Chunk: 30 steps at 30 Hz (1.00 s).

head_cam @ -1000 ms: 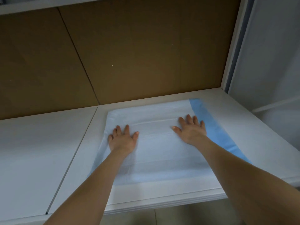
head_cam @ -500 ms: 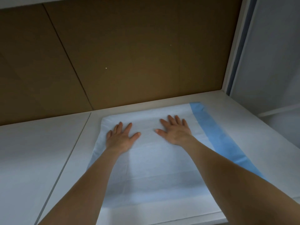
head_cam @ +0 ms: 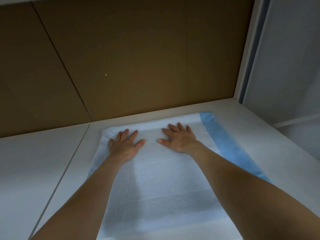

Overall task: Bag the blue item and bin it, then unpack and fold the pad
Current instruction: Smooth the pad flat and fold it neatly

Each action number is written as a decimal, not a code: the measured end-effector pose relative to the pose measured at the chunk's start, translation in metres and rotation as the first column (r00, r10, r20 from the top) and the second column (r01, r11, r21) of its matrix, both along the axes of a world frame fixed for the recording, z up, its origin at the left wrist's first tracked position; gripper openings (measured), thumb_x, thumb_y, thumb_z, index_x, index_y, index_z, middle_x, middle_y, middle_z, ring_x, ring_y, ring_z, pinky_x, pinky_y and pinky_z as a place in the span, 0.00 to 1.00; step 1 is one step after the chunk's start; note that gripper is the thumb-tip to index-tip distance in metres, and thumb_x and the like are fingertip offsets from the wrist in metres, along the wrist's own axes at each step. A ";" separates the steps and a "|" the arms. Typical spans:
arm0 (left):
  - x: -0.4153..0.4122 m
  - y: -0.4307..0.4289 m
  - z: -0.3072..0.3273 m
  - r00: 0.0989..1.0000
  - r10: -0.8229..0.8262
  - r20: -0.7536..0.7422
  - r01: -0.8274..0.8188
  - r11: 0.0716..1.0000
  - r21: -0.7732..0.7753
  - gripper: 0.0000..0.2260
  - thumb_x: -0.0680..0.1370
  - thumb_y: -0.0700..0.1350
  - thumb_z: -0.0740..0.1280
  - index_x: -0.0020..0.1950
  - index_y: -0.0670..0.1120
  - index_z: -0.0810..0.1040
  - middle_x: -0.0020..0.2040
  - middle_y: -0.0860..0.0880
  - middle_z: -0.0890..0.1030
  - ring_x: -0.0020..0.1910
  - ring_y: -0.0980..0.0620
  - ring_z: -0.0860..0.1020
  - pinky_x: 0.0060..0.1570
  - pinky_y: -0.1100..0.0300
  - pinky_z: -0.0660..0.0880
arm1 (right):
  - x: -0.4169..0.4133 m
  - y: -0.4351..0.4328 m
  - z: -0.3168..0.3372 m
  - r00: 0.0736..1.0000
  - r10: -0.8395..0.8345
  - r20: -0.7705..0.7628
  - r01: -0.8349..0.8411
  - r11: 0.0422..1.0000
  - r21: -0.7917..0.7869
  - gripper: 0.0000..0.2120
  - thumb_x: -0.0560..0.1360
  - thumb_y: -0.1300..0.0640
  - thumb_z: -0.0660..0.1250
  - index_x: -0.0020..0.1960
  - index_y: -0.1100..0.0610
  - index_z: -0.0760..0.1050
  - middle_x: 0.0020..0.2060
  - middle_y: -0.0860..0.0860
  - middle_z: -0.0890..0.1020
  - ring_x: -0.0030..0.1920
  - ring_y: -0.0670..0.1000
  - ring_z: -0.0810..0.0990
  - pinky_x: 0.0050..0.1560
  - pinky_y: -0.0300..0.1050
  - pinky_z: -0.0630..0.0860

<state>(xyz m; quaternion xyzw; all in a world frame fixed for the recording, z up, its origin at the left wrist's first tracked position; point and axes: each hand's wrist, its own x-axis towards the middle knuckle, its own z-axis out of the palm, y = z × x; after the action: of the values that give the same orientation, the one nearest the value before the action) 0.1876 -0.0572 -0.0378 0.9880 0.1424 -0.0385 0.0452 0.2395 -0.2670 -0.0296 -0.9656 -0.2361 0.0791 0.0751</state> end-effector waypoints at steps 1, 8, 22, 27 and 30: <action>0.001 0.002 -0.001 1.000 0.006 -0.004 -0.006 1.000 -0.002 0.29 0.77 0.68 0.46 0.77 0.61 0.48 0.79 0.55 0.45 0.78 0.50 0.44 0.75 0.44 0.44 | 0.003 -0.004 -0.002 1.000 -0.012 0.009 0.012 1.000 0.003 0.33 0.77 0.31 0.43 0.78 0.43 0.47 0.78 0.46 0.47 0.78 0.55 0.42 0.76 0.59 0.41; 0.003 0.010 -0.010 0.998 0.055 0.024 -0.055 0.999 0.002 0.30 0.78 0.67 0.45 0.78 0.58 0.48 0.79 0.53 0.47 0.78 0.49 0.46 0.75 0.47 0.45 | 0.012 -0.022 -0.012 0.990 -0.113 0.089 0.107 0.992 0.065 0.30 0.78 0.34 0.44 0.77 0.45 0.53 0.77 0.46 0.53 0.77 0.55 0.47 0.76 0.58 0.44; -0.001 0.002 -0.005 0.989 0.149 0.009 -0.149 0.989 -0.005 0.31 0.77 0.68 0.45 0.78 0.57 0.48 0.79 0.44 0.45 0.78 0.45 0.46 0.75 0.50 0.45 | 0.031 -0.051 -0.016 0.943 -0.320 0.095 0.317 0.947 0.047 0.32 0.76 0.31 0.43 0.75 0.45 0.55 0.76 0.51 0.55 0.76 0.61 0.49 0.74 0.62 0.47; -0.001 0.001 -0.003 0.983 0.180 -0.021 -0.180 0.984 -0.007 0.31 0.78 0.67 0.46 0.78 0.56 0.47 0.79 0.43 0.45 0.78 0.44 0.46 0.75 0.48 0.46 | 0.027 -0.047 -0.012 0.945 -0.322 0.057 0.322 0.947 0.016 0.33 0.77 0.32 0.43 0.77 0.47 0.52 0.77 0.51 0.52 0.77 0.62 0.46 0.74 0.64 0.45; 0.004 -0.014 0.001 0.994 0.107 0.028 -0.108 0.994 0.022 0.29 0.79 0.63 0.48 0.78 0.54 0.50 0.79 0.46 0.48 0.78 0.46 0.47 0.75 0.45 0.47 | 0.017 -0.030 -0.005 0.965 -0.250 0.078 0.249 0.968 0.025 0.34 0.77 0.32 0.45 0.78 0.48 0.50 0.78 0.50 0.49 0.77 0.59 0.43 0.74 0.63 0.44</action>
<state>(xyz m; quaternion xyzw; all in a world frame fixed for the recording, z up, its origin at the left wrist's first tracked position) 0.1918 -0.0716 -0.0371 0.9798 0.1952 -0.0210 0.0377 0.2569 -0.2973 -0.0344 -0.9894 -0.1159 0.0285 0.0822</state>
